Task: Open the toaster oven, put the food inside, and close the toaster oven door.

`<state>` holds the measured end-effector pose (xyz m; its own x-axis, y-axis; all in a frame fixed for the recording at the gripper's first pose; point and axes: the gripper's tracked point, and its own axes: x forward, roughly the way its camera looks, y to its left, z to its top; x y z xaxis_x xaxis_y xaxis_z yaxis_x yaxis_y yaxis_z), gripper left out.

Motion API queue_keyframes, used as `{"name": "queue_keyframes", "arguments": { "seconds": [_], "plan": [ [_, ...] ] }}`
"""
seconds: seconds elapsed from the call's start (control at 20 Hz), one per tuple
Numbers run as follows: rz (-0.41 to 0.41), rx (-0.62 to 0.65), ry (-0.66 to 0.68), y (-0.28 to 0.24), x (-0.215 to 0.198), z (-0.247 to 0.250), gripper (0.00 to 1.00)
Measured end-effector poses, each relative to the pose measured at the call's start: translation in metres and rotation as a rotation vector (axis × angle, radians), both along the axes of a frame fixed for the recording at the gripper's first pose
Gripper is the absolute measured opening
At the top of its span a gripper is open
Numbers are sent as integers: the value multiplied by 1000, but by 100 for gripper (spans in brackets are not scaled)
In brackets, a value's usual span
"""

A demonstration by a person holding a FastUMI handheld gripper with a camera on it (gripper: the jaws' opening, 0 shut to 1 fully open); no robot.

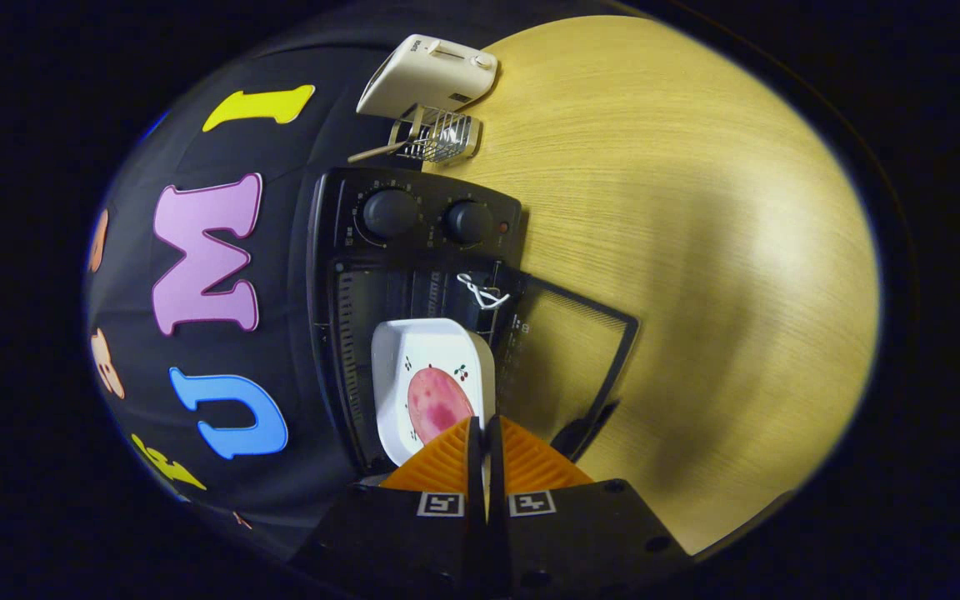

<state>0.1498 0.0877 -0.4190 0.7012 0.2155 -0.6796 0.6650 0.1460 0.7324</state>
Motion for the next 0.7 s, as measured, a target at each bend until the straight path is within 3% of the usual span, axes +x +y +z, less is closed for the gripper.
{"name": "queue_keyframes", "arguments": {
  "seconds": [0.45, 0.7],
  "plan": [
    [-226, 11, 1, 27, 73, -32, 5],
    [-277, 20, -12, 33, 96, -37, 7]
  ]
}}
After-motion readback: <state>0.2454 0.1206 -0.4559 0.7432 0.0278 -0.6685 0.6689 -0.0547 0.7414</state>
